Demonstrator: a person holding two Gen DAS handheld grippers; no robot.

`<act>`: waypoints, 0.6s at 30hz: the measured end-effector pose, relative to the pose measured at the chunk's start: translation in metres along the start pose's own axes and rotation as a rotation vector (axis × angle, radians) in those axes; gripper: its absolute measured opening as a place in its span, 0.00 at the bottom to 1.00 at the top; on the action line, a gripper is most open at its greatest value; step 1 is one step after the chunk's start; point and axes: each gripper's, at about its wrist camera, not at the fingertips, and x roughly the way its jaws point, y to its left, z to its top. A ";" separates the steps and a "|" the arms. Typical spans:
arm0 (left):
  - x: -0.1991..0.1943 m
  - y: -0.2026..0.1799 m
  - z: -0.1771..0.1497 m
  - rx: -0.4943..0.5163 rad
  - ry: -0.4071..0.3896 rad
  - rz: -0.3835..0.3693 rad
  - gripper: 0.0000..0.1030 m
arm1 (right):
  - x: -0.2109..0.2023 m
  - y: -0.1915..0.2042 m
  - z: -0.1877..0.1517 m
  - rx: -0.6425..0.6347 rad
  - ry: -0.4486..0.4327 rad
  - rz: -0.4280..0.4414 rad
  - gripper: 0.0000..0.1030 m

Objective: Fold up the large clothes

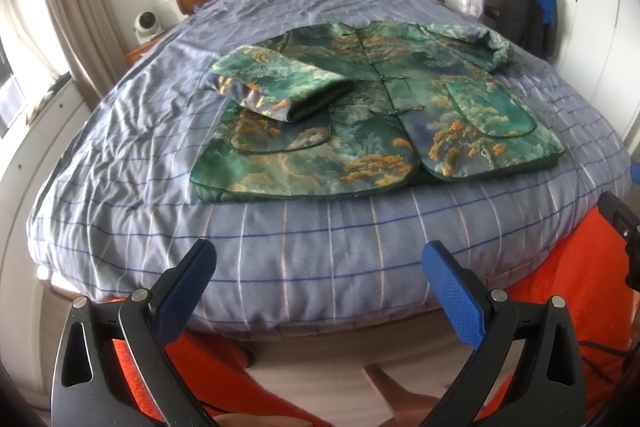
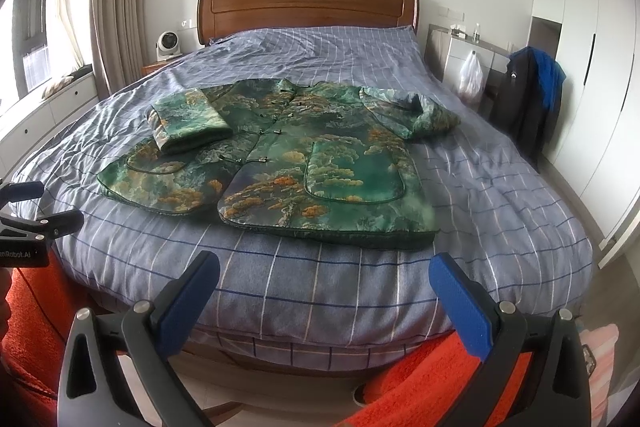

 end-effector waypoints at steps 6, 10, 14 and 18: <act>0.000 0.000 0.000 -0.002 -0.001 0.001 1.00 | -0.001 0.000 0.000 0.001 -0.003 0.000 1.00; 0.000 -0.001 0.000 -0.001 0.000 0.001 1.00 | -0.001 0.000 0.000 -0.001 -0.003 0.001 1.00; 0.000 0.000 0.000 -0.001 0.000 0.000 1.00 | -0.001 0.002 0.000 -0.006 -0.001 0.004 1.00; 0.000 -0.001 0.000 0.000 0.001 0.000 1.00 | 0.000 0.004 0.000 -0.009 0.001 0.007 1.00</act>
